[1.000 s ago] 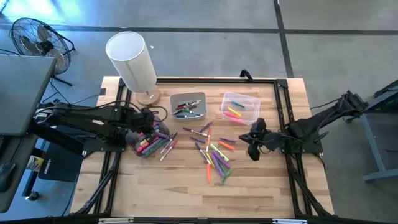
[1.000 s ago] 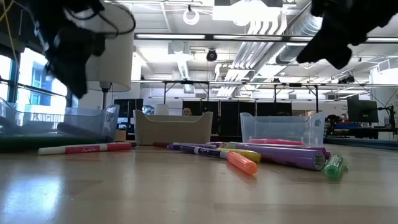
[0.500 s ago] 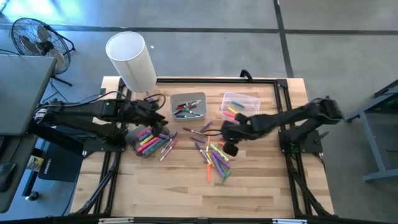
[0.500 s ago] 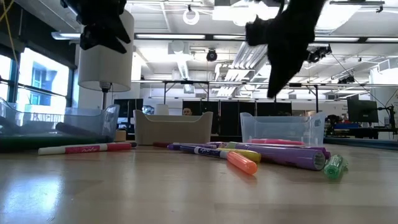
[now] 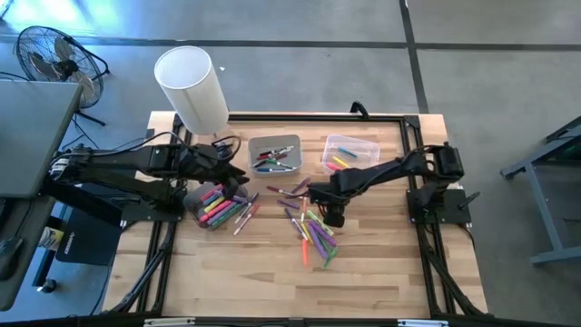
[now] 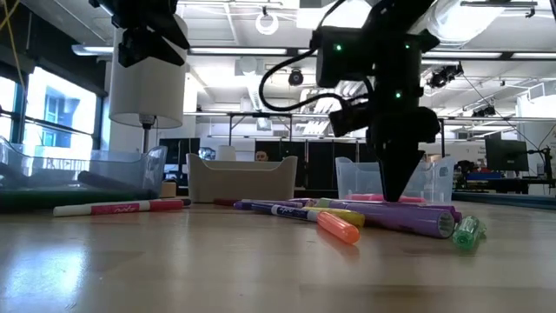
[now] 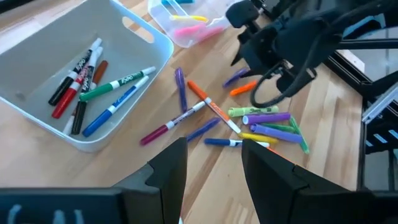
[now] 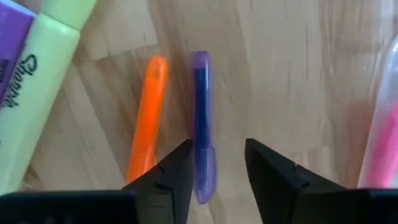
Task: Pick & Place Markers
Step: Put the purple pen into the transparent bin
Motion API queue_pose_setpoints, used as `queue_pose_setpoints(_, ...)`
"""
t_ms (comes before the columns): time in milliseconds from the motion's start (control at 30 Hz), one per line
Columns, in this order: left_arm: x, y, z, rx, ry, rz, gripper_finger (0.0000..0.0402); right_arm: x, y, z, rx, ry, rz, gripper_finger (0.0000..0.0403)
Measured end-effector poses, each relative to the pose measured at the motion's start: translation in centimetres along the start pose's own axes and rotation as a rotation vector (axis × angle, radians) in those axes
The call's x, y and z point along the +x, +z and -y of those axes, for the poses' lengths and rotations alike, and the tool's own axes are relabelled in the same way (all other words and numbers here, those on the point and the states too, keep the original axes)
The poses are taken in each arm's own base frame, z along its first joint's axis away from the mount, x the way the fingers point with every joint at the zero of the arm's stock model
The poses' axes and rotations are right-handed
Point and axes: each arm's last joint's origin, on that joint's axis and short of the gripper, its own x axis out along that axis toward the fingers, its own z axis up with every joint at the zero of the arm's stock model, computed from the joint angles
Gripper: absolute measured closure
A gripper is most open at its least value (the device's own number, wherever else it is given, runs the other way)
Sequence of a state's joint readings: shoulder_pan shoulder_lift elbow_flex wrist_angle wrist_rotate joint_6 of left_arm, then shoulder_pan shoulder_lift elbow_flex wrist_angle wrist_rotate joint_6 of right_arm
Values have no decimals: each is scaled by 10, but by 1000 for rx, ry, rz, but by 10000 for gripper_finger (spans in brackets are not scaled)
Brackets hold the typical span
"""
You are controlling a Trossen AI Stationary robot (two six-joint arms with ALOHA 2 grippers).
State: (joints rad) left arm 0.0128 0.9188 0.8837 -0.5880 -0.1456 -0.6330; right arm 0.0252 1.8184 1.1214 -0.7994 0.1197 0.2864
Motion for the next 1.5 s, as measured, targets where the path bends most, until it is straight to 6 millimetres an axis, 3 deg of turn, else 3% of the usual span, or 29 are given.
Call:
queue_pose_setpoints(467,0,0,0,20,2,-3,251,26,-12,4,46,50,44,341)
queue_pose_setpoints(567,0,0,0,25,3,-3,251,27,-14,4,79,67,41,373)
queue_pose_setpoints(700,0,0,0,25,2,-3,250,24,-14,3,114,85,48,374)
queue_pose_setpoints(867,0,0,0,27,2,-1,250,5,-18,6,166,88,92,374)
queue_pose_setpoints(1133,0,1,1,24,-8,14,250,-64,-26,21,249,109,366,374)
queue_pose_setpoints(1233,0,2,1,24,-7,17,250,-94,-30,39,303,55,479,374)
queue_pose_setpoints(1333,0,2,1,24,-8,17,250,-109,-31,62,349,-7,505,374)
queue_pose_setpoints(1500,5,1,2,25,-4,1,250,-103,-32,104,413,-84,420,374)
